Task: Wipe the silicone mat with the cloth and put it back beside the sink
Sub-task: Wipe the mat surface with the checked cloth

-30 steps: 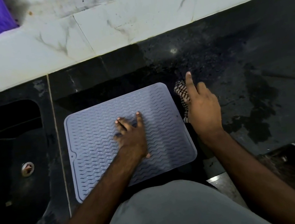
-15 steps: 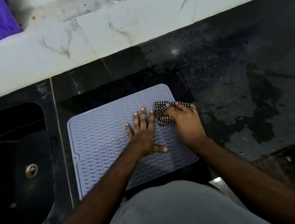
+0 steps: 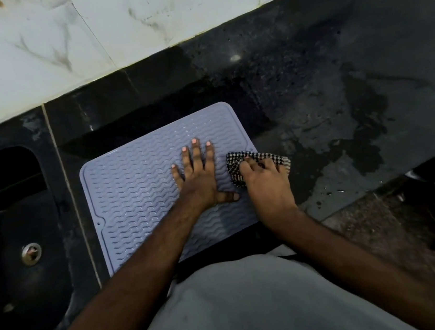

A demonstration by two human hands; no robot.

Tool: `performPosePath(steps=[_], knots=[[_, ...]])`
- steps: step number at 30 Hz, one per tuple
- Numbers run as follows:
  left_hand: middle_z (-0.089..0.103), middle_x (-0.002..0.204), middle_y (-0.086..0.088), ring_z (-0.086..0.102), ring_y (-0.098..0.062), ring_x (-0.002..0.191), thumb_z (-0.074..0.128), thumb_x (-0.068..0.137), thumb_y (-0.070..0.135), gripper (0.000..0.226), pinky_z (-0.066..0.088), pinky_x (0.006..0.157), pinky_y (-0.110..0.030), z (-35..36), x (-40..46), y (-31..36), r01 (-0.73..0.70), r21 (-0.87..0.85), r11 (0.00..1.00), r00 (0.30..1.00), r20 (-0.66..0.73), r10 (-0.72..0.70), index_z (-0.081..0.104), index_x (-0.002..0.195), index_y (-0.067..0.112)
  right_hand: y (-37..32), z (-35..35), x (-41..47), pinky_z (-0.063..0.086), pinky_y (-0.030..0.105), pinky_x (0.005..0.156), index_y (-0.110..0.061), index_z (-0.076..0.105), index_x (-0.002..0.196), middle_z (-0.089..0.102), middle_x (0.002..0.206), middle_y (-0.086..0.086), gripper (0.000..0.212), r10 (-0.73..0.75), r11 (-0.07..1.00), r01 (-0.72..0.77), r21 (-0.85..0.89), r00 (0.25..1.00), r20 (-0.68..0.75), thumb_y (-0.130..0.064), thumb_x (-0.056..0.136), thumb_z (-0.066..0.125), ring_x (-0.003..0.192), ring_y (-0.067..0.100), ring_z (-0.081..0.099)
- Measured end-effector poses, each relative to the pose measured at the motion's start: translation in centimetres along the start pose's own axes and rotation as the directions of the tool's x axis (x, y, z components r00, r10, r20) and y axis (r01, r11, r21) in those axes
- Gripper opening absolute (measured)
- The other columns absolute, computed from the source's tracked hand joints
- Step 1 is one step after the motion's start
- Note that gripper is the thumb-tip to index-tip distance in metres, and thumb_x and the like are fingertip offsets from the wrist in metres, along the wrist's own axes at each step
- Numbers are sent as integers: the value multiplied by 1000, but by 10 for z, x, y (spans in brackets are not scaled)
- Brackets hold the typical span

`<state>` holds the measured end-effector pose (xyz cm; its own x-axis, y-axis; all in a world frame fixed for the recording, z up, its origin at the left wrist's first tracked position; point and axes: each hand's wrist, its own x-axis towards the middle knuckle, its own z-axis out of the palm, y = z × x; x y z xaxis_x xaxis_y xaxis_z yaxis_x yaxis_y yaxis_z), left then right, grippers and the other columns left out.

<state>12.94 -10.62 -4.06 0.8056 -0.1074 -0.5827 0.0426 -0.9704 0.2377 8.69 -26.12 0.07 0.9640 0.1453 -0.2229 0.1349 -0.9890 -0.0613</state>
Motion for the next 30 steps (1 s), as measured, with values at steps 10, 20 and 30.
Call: performPosePath(steps=[10, 20, 30], knots=[[-35, 161, 1, -32, -28, 148, 73, 58, 80, 145, -14, 115, -63, 11, -6, -11, -95, -43, 995, 981, -172, 87, -20, 157, 31, -14, 2, -37, 48, 44, 79, -10, 50, 107, 69, 108, 12, 25, 94, 984, -86, 154, 995, -44, -2, 86, 39, 96, 36, 58], [-14, 168, 0, -16, -24, 154, 71, 73, 70, 125, -6, 122, -57, 19, -47, -38, -218, 2, 976, 954, -212, 214, -4, 161, 24, -17, -10, -46, 52, 40, 64, -22, 53, 120, 69, 94, 11, 37, 281, 831, -171, 529, 950, -135, -6, 87, 53, 85, 35, 64], [-13, 168, 6, -13, -23, 154, 49, 75, 86, 111, -5, 122, -55, 38, -49, -62, -281, 96, 955, 923, -244, 296, 0, 160, 34, -55, 16, -40, 53, 40, 67, -9, 48, 129, 63, 121, 14, 42, 190, 981, -187, 54, 979, -69, -10, 87, 48, 94, 32, 68]])
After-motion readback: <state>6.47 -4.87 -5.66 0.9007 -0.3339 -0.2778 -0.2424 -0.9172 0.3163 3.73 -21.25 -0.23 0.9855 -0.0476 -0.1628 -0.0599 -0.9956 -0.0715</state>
